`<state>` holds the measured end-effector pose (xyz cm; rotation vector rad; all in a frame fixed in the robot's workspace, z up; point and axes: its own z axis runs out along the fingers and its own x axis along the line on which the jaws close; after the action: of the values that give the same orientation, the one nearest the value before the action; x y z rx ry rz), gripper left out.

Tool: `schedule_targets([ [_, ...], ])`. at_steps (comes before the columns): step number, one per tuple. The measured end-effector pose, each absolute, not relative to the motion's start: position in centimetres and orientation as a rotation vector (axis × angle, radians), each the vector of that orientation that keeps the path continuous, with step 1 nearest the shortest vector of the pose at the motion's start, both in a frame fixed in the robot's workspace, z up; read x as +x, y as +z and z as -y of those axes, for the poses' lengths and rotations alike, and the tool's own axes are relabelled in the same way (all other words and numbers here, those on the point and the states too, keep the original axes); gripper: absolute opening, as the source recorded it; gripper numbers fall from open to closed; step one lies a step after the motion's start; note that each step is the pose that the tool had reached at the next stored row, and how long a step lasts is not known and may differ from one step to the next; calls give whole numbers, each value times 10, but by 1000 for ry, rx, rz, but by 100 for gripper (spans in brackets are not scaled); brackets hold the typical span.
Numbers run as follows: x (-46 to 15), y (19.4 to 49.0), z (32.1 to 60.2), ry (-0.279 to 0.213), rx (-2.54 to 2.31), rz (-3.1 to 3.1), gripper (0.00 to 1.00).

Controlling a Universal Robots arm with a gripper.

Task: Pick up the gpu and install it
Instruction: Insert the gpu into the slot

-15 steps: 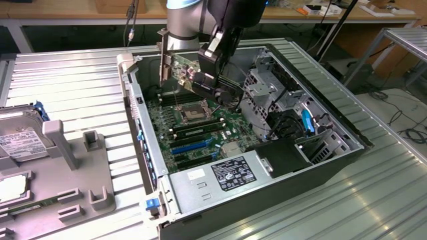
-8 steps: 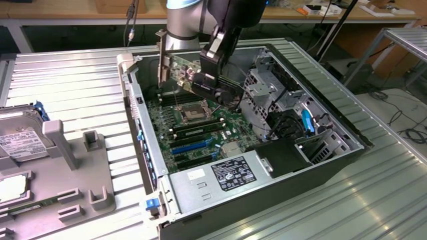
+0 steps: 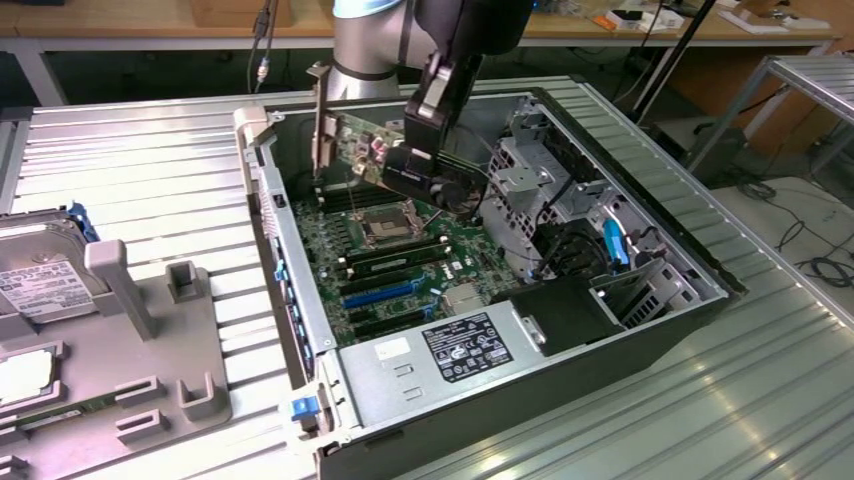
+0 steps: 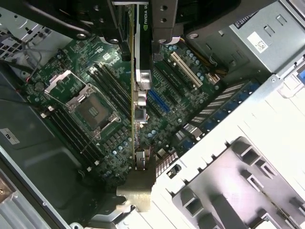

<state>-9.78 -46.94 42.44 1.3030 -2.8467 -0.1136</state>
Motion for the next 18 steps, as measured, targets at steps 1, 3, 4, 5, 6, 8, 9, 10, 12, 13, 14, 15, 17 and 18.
schedule_targets([
  [1,-98,424,469,-114,1311,2843,27],
  [3,-98,424,469,-114,1330,2833,27],
  [4,-98,424,469,-113,1342,2827,27],
  [5,-98,424,469,-113,1352,2822,27],
  [6,-98,424,469,-113,1362,2817,27],
  [8,-98,424,469,-113,1390,2803,27],
  [9,-98,424,469,-113,1403,2796,27],
  [10,-98,424,469,-113,1413,2790,27],
  [12,-98,424,469,-113,1436,2778,27],
  [13,-98,424,469,-113,1445,2773,27],
  [14,-98,424,469,-113,1452,2769,27],
  [15,-98,424,469,-113,1467,2761,27],
  [17,-98,424,469,-112,1493,2746,27],
  [18,-98,424,469,-112,1499,2743,27],
])
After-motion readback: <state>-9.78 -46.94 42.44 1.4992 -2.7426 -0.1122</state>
